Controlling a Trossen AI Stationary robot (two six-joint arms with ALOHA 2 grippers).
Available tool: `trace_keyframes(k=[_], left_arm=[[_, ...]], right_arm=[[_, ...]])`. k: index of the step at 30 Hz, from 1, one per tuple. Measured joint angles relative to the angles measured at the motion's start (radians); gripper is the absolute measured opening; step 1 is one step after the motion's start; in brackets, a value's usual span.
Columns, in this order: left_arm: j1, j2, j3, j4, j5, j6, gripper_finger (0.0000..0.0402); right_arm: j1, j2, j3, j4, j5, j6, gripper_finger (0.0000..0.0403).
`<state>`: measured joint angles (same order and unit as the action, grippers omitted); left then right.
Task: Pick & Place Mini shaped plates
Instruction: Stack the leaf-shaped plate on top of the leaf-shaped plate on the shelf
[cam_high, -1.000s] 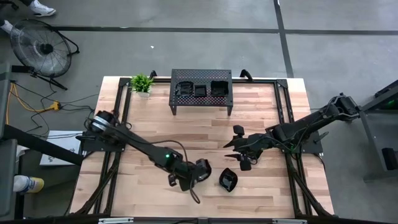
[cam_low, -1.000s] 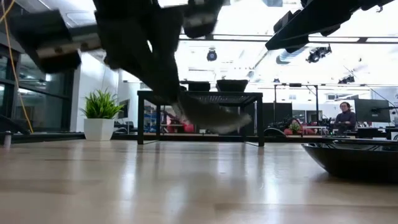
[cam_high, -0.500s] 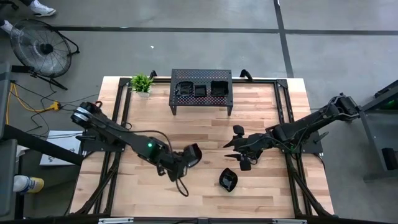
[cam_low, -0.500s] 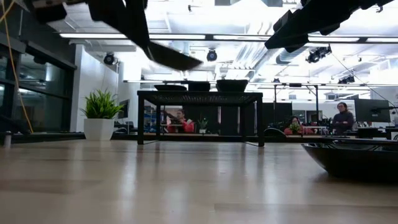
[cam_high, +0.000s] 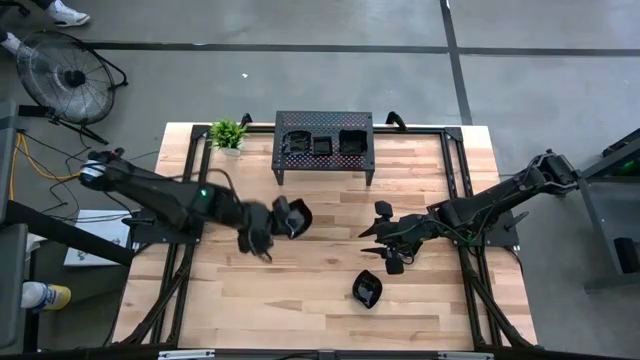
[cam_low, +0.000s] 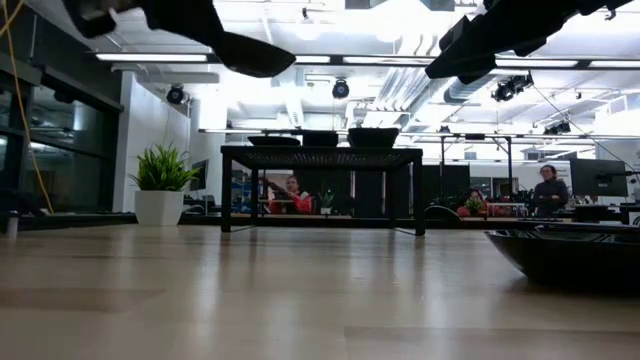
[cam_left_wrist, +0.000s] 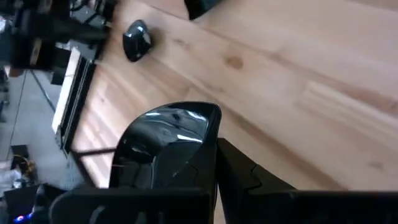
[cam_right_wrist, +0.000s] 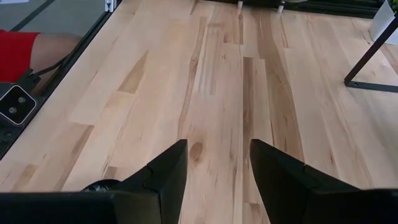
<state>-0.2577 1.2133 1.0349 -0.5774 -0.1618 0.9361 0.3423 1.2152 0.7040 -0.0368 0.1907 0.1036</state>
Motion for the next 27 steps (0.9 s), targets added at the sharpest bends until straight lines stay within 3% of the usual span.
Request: trace_keyframes(k=[9, 22, 27], left_arm=[[0.324, -0.146, -0.073, 0.036, 0.224, 0.231, 0.0000], [0.865, -0.136, -0.074, 0.044, 0.591, 0.674, 0.0000], [1.022, -0.103, -0.074, 0.075, 0.717, 0.766, 0.0000]], right_arm=[[0.000, 0.000, 0.000, 0.000, 0.000, 0.000, 0.0169], [0.000, 0.000, 0.000, 0.004, 0.000, 0.000, 0.0169], [0.000, 0.000, 0.000, 0.004, 0.000, 0.000, 0.0169]])
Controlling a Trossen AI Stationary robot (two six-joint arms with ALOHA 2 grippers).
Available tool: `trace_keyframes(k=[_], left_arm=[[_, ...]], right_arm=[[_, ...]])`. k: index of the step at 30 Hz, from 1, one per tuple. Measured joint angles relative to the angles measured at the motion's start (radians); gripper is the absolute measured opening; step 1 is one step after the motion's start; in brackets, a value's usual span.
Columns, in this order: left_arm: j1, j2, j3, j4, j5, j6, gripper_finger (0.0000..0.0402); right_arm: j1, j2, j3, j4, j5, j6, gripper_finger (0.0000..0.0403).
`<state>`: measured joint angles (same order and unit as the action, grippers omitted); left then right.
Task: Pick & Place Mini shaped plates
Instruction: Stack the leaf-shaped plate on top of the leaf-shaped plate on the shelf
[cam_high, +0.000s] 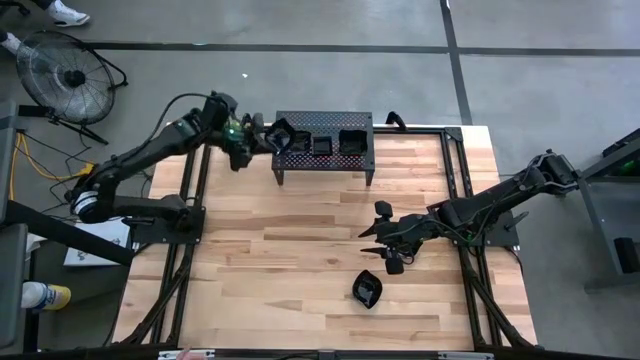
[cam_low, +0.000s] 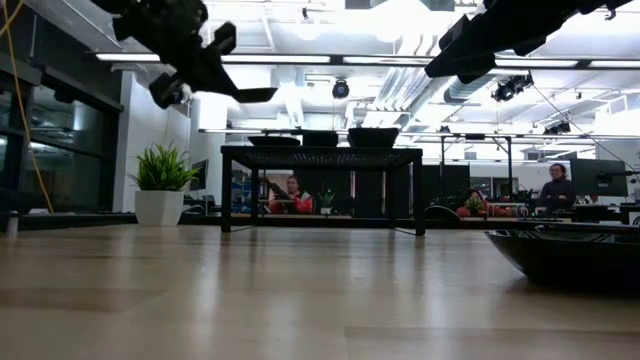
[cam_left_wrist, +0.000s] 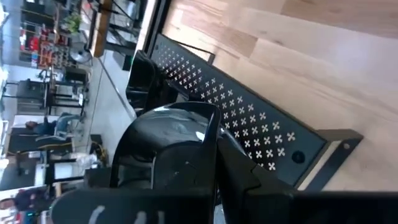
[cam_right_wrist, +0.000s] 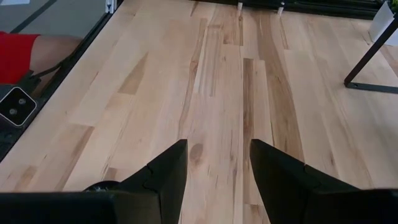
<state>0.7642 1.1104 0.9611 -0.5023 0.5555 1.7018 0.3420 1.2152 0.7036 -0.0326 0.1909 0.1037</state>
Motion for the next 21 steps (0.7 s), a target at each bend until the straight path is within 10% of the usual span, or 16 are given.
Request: trace_keyframes(k=[8, 21], left_arm=[[0.145, 0.126, 0.000, 0.032, 0.191, 0.093, 0.0000], [0.152, 0.230, 0.001, 0.048, 0.222, 0.254, 0.0000]], right_arm=[[0.000, 0.000, 0.000, 0.000, 0.000, 0.000, 0.0169], [0.000, 0.000, 0.000, 0.000, 0.000, 0.000, 0.0169]])
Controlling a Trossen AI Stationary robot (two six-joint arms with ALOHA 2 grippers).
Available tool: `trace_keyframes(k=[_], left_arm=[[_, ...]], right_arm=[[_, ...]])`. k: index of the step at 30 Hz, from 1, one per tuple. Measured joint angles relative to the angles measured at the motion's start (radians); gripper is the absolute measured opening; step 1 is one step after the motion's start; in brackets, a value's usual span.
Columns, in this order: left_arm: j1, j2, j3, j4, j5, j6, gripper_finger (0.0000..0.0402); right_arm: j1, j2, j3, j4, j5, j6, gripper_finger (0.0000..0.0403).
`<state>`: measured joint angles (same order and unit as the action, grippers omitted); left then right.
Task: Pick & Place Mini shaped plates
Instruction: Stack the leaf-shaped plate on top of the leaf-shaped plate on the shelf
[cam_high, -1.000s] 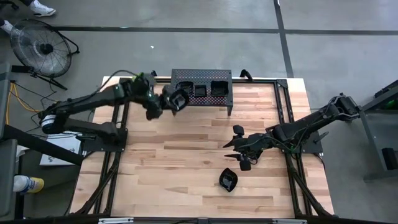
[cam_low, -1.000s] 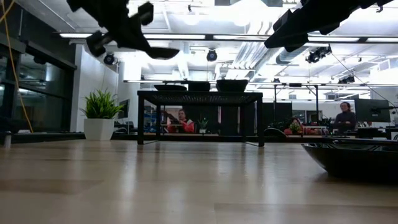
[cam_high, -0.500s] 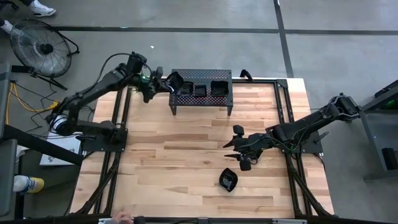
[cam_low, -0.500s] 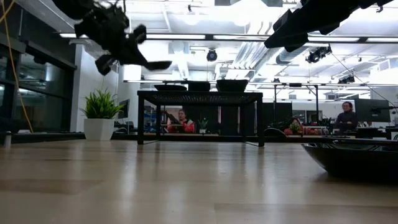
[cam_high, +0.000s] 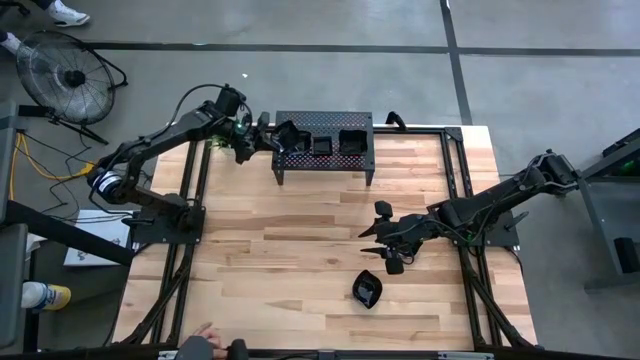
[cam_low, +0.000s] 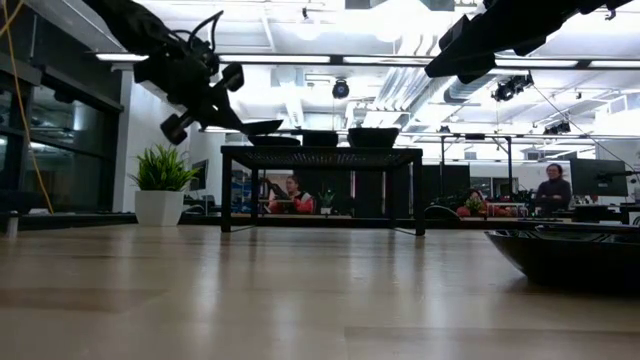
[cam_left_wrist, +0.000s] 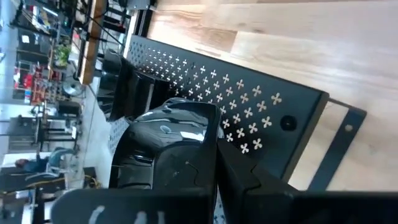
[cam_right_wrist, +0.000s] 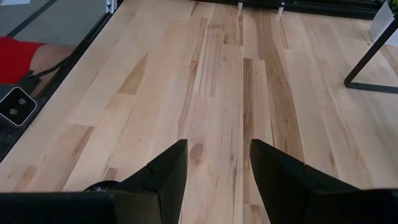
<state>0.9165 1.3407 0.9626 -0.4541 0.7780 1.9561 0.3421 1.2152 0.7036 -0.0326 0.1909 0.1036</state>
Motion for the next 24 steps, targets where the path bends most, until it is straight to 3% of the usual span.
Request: trace_keyframes(k=[3, 9, 15, 21, 24], left_arm=[[0.000, 0.000, 0.022, -0.004, 0.010, 0.006, 0.0000], [0.000, 0.000, 0.108, -0.060, 0.123, 0.016, 0.0000], [0.000, 0.069, 0.263, -0.244, 0.204, 0.063, 0.0000], [0.000, 0.242, 0.455, -0.569, 0.153, 0.219, 0.0000], [0.000, 0.304, 0.516, -0.645, 0.101, 0.270, 0.0000]], right_arm=[[0.000, 0.000, 0.000, 0.000, 0.000, 0.000, 0.0169], [0.000, 0.000, 0.000, 0.000, 0.000, 0.000, 0.0169], [0.000, 0.000, 0.000, 0.000, 0.000, 0.000, 0.0169], [0.000, 0.000, 0.000, 0.000, 0.000, 0.000, 0.0169], [0.000, 0.000, 0.000, 0.000, 0.000, 0.000, 0.0169]])
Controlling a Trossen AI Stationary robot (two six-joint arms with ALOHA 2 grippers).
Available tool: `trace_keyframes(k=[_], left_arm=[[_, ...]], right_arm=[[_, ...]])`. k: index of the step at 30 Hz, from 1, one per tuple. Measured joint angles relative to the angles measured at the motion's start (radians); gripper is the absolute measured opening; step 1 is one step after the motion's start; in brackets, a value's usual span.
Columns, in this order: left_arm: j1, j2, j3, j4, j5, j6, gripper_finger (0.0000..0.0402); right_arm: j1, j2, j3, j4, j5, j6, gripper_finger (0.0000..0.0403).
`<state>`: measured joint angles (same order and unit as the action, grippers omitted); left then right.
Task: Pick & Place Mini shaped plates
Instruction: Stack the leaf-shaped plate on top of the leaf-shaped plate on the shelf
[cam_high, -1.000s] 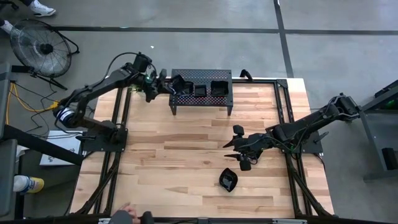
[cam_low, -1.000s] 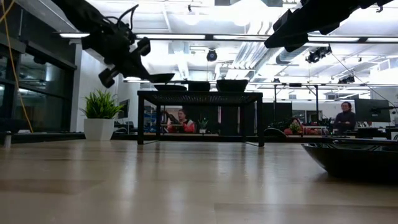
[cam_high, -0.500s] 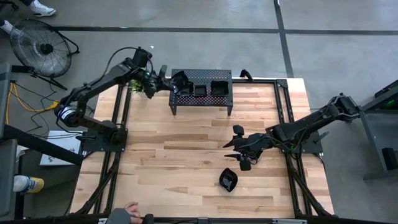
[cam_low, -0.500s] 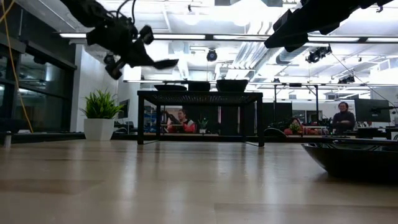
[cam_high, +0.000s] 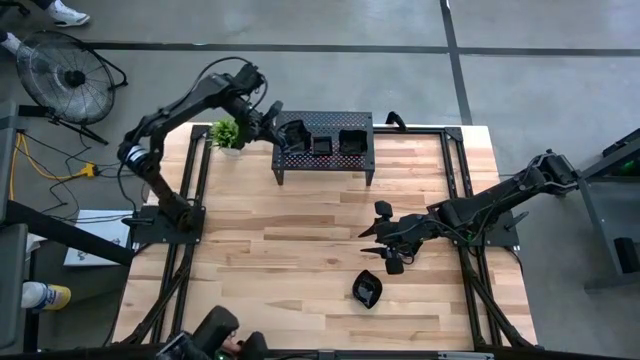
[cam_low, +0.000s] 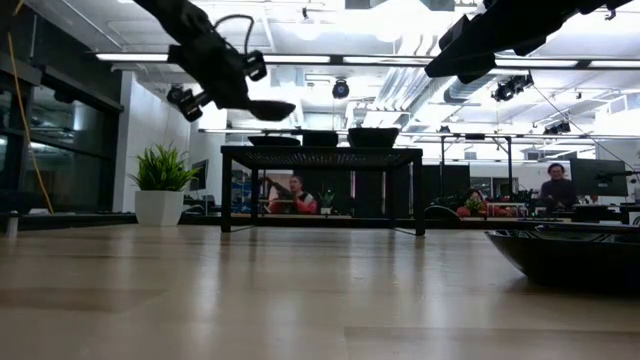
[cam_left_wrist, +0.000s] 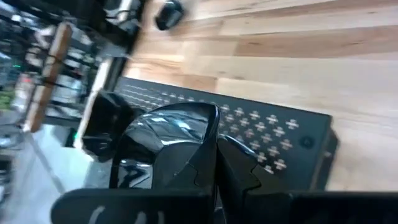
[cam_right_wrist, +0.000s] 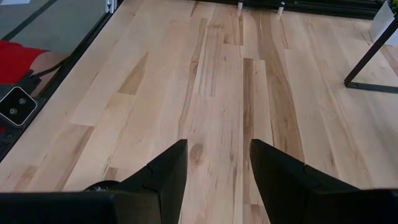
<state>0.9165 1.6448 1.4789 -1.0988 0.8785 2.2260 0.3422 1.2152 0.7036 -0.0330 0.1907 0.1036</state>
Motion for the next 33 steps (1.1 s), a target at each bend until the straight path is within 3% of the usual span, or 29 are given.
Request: trace_keyframes(k=[18, 29, 33], left_arm=[[0.000, 0.029, 0.040, -0.037, -0.048, 0.075, 0.0000], [-0.035, 0.031, 0.039, -0.034, -0.113, 0.083, 0.0000], [-0.062, 0.045, 0.037, -0.024, -0.188, 0.084, 0.0000]], right_arm=[[0.000, 0.000, 0.000, 0.000, 0.000, 0.000, 0.0169], [0.000, 0.000, 0.000, 0.000, 0.000, 0.000, 0.0169], [0.000, 0.000, 0.000, 0.000, 0.000, 0.000, 0.0169]])
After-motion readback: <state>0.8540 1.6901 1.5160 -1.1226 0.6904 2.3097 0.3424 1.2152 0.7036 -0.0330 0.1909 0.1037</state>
